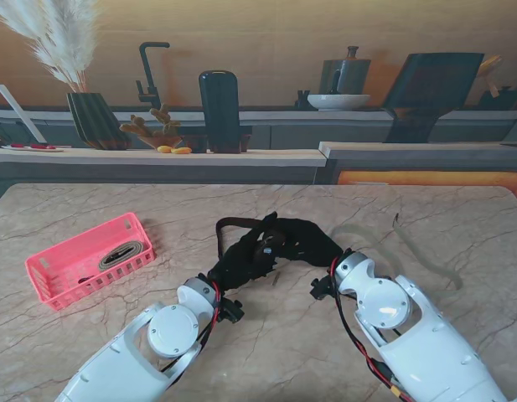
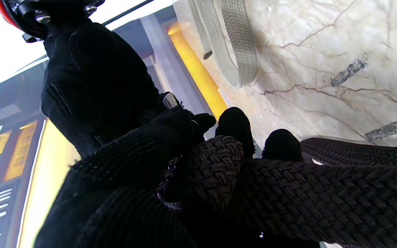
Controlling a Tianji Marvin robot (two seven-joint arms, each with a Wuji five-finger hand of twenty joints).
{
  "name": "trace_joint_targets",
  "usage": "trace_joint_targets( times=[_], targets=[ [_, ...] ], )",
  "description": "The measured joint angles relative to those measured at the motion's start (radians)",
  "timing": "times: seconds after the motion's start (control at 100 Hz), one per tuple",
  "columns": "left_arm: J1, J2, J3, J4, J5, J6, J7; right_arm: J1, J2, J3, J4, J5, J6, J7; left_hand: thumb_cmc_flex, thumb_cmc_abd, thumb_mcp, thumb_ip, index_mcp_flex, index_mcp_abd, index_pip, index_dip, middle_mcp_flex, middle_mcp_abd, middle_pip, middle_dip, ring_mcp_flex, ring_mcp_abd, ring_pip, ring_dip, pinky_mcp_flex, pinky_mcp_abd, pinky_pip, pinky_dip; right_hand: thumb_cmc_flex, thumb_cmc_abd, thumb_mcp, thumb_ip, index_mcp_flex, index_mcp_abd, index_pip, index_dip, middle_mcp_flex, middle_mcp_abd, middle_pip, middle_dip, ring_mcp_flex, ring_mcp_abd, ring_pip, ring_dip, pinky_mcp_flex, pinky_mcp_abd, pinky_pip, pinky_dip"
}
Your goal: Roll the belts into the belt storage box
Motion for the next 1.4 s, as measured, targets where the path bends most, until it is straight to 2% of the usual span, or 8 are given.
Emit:
trace_joint_targets(
  times=[0.5, 0.61, 0.66, 0.7, 0.76, 0.85, 1.07, 1.4],
  targets=[
    [0.010, -0.007, -0.004, 0.002, -0.024, -0.002, 0.024, -0.004, -0.002, 0.005, 0.007, 0.046, -0.003, 0.003, 0.021, 0.027, -0.057, 0.000, 0.001, 0.006, 0.015, 0.012, -0.005, 0.016, 0.053, 0.036, 0.000, -0.019, 0.024, 0.013, 0.000, 0.000, 0.010, 0.026, 0.002, -0.042, 0.047, -0.001, 0.041, -0.001, -0.021, -0.087, 0.126, 0.001, -0.194, -0.190, 0.082, 0.026, -0.285, -0.155, 0.017, 0.016, -0.054, -0.035],
    [0.016, -0.009, -0.004, 0.002, -0.035, -0.003, 0.034, -0.002, -0.002, 0.005, 0.009, 0.067, -0.002, 0.009, 0.020, 0.025, -0.065, 0.000, 0.002, 0.008, 0.078, 0.041, -0.002, 0.017, 0.064, 0.030, 0.000, -0.018, -0.008, 0.013, 0.000, 0.000, -0.002, 0.026, 0.012, -0.093, 0.111, -0.065, 0.105, 0.012, -0.019, -0.161, 0.190, 0.018, -0.269, -0.240, 0.142, 0.049, -0.327, -0.189, 0.071, 0.016, -0.054, -0.061],
    [0.019, -0.012, -0.004, 0.002, -0.041, -0.003, 0.041, -0.001, -0.002, 0.004, 0.009, 0.063, -0.005, 0.002, -0.007, 0.024, -0.051, -0.001, 0.002, 0.016, 0.101, 0.054, -0.007, 0.017, 0.023, -0.057, -0.044, 0.012, -0.095, -0.007, -0.032, 0.001, -0.064, 0.002, 0.011, -0.105, 0.125, -0.074, 0.119, 0.016, -0.019, -0.181, 0.201, 0.021, -0.285, -0.254, 0.155, 0.051, -0.328, -0.190, 0.098, 0.016, -0.048, -0.070],
    [0.020, -0.014, -0.005, 0.002, -0.047, -0.003, 0.045, -0.002, -0.004, 0.004, 0.009, 0.049, -0.010, -0.021, -0.096, 0.024, -0.012, -0.002, 0.002, 0.018, 0.102, 0.059, -0.106, 0.022, -0.020, -0.260, -0.099, 0.025, -0.173, -0.070, -0.075, 0.002, -0.131, -0.029, 0.011, -0.125, 0.138, -0.088, 0.141, 0.024, -0.013, -0.196, 0.231, 0.030, -0.294, -0.260, 0.171, 0.059, -0.337, -0.193, 0.114, 0.016, -0.034, -0.072],
    [0.021, -0.016, -0.009, 0.002, -0.063, -0.003, 0.045, -0.006, -0.008, 0.006, 0.006, 0.004, -0.023, -0.081, -0.174, 0.043, 0.015, 0.000, 0.002, 0.022, 0.110, 0.061, -0.254, 0.092, -0.204, -0.534, -0.179, 0.036, -0.289, -0.186, -0.139, 0.021, -0.238, -0.096, 0.011, -0.127, 0.148, -0.088, 0.145, 0.034, -0.004, -0.196, 0.315, -0.052, -0.248, -0.250, 0.187, 0.058, -0.338, -0.196, 0.124, 0.016, -0.024, -0.072],
    [0.018, -0.018, -0.016, 0.005, -0.077, -0.003, 0.036, -0.025, -0.019, 0.024, -0.016, -0.022, -0.038, -0.122, -0.230, 0.043, 0.019, 0.000, 0.002, 0.030, 0.150, 0.080, -0.270, 0.110, -0.307, -0.710, -0.225, 0.043, -0.428, -0.326, -0.180, 0.022, -0.340, -0.186, 0.010, -0.135, 0.148, -0.088, 0.154, 0.036, 0.003, -0.197, 0.340, -0.063, -0.237, -0.247, 0.196, 0.057, -0.338, -0.196, 0.136, 0.015, -0.012, -0.073],
    [0.001, -0.021, -0.019, 0.014, -0.134, 0.051, 0.005, -0.053, -0.027, 0.069, -0.082, -0.121, -0.071, -0.179, -0.244, 0.023, 0.018, 0.001, 0.022, 0.043, 0.414, 0.216, -0.227, 0.133, -0.343, -0.823, -0.252, 0.044, -0.546, -0.484, -0.215, 0.022, -0.400, -0.308, 0.010, -0.142, 0.157, -0.098, 0.156, 0.036, 0.004, -0.197, 0.341, -0.064, -0.237, -0.247, 0.202, 0.055, -0.338, -0.196, 0.150, 0.015, 0.009, -0.075],
    [0.001, -0.021, -0.037, 0.014, -0.233, 0.070, -0.049, -0.062, -0.018, 0.148, -0.158, -0.338, -0.168, -0.234, -0.216, 0.057, -0.032, 0.001, 0.311, 0.054, 0.540, 0.301, -0.065, 0.144, -0.348, -0.836, -0.204, 0.068, -0.541, -0.531, -0.211, 0.001, -0.386, -0.345, -0.003, -0.142, 0.158, -0.098, 0.156, 0.028, 0.014, -0.197, 0.342, -0.098, -0.231, -0.247, 0.202, 0.032, -0.349, -0.202, 0.150, 0.006, 0.013, -0.097]
  ],
)
